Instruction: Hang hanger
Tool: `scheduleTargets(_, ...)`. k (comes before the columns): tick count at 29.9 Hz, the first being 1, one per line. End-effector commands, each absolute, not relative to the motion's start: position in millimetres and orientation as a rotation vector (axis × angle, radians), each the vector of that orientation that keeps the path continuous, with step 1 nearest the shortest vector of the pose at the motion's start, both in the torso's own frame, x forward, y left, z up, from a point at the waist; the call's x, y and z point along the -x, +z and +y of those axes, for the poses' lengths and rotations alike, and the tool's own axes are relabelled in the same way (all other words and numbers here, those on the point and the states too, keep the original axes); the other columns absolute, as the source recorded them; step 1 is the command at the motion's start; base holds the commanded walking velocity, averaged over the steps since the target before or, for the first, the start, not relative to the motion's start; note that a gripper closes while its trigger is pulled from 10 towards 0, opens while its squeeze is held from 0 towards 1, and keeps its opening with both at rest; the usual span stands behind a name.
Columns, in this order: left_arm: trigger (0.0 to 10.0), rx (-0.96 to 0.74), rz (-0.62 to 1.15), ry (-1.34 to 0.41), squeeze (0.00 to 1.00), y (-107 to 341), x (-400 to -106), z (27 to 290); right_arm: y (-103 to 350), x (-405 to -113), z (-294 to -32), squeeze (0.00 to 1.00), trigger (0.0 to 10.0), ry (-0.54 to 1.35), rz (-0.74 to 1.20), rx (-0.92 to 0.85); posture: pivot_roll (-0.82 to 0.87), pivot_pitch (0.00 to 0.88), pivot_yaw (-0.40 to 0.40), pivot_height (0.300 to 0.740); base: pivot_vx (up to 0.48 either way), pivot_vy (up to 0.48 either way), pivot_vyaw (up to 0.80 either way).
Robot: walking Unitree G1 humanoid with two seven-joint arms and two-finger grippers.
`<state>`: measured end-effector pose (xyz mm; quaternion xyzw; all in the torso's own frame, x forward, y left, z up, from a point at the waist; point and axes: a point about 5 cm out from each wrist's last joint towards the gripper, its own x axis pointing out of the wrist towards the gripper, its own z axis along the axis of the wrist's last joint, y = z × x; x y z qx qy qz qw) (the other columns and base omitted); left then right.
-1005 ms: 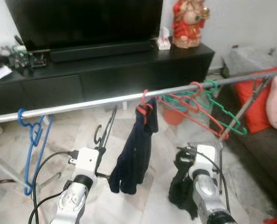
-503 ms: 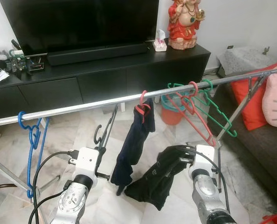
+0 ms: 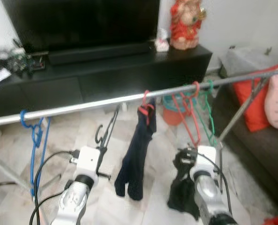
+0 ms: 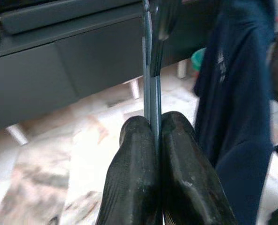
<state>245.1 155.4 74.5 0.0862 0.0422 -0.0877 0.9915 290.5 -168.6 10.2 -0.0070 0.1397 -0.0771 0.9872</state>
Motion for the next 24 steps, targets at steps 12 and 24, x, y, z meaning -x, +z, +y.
scheduleTargets(12, 10.0, -0.177, 0.095, -0.194, 0.0, 73.8, -245.3, 152.9, 15.9, -293.9, -172.4, 0.0, 10.0, -0.163, 0.251, 0.03, 0.02, 0.0, -0.027, 0.74, -0.044, 0.0, 0.0)
scheduleTargets(24, 10.0, -0.176, 0.091, -0.193, 0.0, 74.4, -245.6, 152.7, 15.8, -293.8, -172.1, 0.0, 10.0, -0.163, 0.251, 0.028, 0.02, 0.0, -0.027, 0.74, -0.278, 0.0, 0.0)
